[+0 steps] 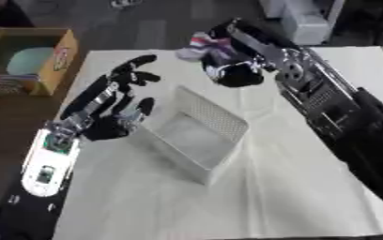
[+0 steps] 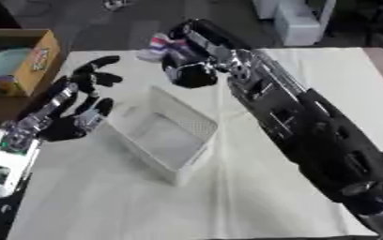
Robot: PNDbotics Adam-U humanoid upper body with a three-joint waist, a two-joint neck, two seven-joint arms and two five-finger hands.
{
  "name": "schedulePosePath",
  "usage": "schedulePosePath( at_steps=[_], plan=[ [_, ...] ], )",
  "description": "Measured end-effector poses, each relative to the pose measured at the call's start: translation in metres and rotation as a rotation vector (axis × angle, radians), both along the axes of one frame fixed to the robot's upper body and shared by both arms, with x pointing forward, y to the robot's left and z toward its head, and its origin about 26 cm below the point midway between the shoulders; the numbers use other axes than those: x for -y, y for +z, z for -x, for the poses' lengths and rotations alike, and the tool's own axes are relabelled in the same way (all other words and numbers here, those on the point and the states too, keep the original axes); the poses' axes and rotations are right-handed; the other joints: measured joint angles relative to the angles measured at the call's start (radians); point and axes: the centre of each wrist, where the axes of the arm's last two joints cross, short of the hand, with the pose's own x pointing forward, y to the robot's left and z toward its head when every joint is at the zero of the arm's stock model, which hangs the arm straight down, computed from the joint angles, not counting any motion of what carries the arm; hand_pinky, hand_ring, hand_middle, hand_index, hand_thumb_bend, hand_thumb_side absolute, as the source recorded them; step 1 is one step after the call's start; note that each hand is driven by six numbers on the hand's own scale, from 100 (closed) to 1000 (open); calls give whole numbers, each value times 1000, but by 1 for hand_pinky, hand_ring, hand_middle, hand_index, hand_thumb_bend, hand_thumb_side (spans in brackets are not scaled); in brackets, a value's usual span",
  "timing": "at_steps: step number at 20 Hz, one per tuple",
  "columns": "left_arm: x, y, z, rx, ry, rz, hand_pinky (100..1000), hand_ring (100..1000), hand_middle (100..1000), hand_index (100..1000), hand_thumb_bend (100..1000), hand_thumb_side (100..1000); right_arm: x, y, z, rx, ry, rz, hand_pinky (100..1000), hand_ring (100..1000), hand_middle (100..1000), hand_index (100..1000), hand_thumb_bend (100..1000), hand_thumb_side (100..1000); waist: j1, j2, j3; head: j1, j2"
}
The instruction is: Pick up objects on the table and place them in the box.
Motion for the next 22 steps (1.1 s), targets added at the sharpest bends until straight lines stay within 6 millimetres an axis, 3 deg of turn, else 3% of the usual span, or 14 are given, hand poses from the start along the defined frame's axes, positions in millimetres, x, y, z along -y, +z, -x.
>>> schedulePosePath(
  at_steps=[10,11,18,19,20,22],
  plan=[
    [-1,-3,-1,-9,3,-10,781,100,980,845,100,720,-5,-11,1,-53,24,-55,100,100,100,212,100,162,0,0,1,0,0],
    [-1,-3,-1,-9,3,-11,781,100,980,845,100,722,-6,-11,1,-58,26,-59,100,100,100,212,100,134,0,0,1,0,0],
    [-1,-3,-1,-6,4,-14,781,100,980,845,100,719,-7,-15,0,-70,21,-65,100,100,100,237,100,183,0,0,1,0,0],
    [-1,-3,-1,-6,5,-15,781,100,980,845,100,719,-7,-16,-1,-70,20,-64,100,100,100,220,100,150,0,0,1,0,0],
    [-1,-3,-1,-6,5,-16,781,100,980,845,100,719,-6,-17,-1,-69,20,-63,100,100,173,316,100,316,0,0,1,0,0],
    [-1,-3,-1,-5,5,-17,781,100,981,845,100,719,-6,-18,-1,-61,27,-51,100,100,212,360,100,394,0,0,1,0,0]
  ],
)
